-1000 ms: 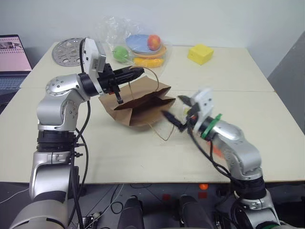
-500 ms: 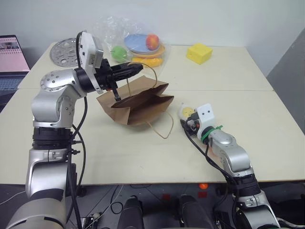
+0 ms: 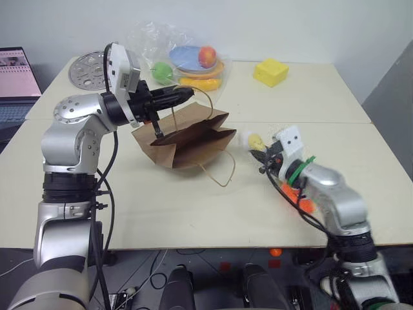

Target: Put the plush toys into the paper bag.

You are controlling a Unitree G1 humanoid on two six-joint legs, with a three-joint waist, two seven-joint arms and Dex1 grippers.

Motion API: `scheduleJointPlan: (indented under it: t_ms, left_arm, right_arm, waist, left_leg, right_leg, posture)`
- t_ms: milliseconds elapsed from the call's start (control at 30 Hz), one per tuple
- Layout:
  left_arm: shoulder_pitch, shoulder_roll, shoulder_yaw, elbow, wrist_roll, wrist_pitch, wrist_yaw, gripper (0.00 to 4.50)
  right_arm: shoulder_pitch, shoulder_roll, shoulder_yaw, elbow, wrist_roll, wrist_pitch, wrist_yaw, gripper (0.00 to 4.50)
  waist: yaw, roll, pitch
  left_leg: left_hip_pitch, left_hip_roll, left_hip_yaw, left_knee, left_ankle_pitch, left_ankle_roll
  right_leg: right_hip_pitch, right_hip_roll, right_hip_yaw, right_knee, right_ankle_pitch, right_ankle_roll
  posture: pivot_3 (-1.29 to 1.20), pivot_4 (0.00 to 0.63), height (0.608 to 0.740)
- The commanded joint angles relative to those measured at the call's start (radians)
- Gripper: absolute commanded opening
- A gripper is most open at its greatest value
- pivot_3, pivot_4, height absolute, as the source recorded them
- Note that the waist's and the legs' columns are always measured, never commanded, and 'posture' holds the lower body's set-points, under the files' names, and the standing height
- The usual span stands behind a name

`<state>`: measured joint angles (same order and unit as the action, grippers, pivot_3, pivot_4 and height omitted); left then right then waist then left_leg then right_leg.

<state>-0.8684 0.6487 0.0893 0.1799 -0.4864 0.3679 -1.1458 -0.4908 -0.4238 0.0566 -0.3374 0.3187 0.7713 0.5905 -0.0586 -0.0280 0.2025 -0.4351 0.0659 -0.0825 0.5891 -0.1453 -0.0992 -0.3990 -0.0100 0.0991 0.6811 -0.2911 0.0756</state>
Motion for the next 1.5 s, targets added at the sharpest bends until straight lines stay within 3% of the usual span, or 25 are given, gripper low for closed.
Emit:
scheduleJointPlan:
  t_ms: [33,200,467,833,1167,1500]
  left_arm:
    - [-0.017,0.009,0.007,-0.023,-0.003,-0.009,-0.007,0.0]
    - [-0.027,-0.002,-0.005,-0.011,0.004,-0.021,-0.009,0.0]
    - [-0.033,-0.005,-0.006,-0.009,0.004,-0.026,-0.013,0.0]
    - [-0.002,-0.027,-0.02,-0.055,-0.003,-0.012,-0.008,0.0]
    - [-0.005,-0.046,-0.001,-0.088,-0.035,0.027,0.022,0.0]
    - [-0.008,-0.043,-0.003,-0.087,-0.043,0.039,0.019,0.0]
  right_arm:
    - [-0.077,-0.003,-0.015,-0.076,0.086,0.104,0.021,0.21]
    - [-0.189,0.03,0.106,-0.035,0.061,0.145,0.016,0.21]
    - [-0.244,0.077,0.22,0.047,0.01,0.126,0.003,0.21]
    - [-0.459,0.319,0.228,0.389,-0.058,0.066,-0.081,0.21]
    - [-0.507,0.429,0.231,0.674,-0.15,-0.094,-0.098,0.21]
    - [-0.481,0.431,0.169,0.632,-0.144,-0.129,-0.096,3.8]
  waist:
    - [-0.002,0.0,0.0]
    - [-0.003,0.0,0.0]
    - [0.002,0.0,0.0]
    - [-0.002,0.0,0.0]
    - [0.001,0.0,0.0]
    - [0.0,0.0,0.0]
  left_leg:
    - [0.0,0.0,0.0,0.0,0.0,0.0]
    - [0.0,0.0,0.0,0.0,0.0,0.0]
    - [-0.001,0.0,0.0,0.0,0.0,0.0]
    - [-0.002,0.0,0.0,0.0,0.0,0.0]
    - [-0.004,0.0,0.0,-0.001,0.0,0.0]
    - [-0.004,0.0,0.0,-0.001,0.0,0.0]
  right_leg:
    - [0.0,0.0,0.0,0.0,0.0,0.0]
    - [0.0,0.0,0.001,0.0,0.0,0.0]
    - [-0.002,0.0,0.0,0.0,0.0,0.0]
    - [-0.005,0.0,0.0,0.002,0.003,-0.004]
    - [-0.006,0.0,-0.001,0.001,0.003,-0.004]
    - [-0.006,0.0,-0.001,0.001,0.003,-0.004]
  posture:
    - [0.0,0.15,0.74]
    - [0.0,0.15,0.74]
    - [0.0,0.15,0.74]
    - [0.0,0.15,0.74]
    - [0.0,0.15,0.74]
    - [0.0,0.15,0.74]
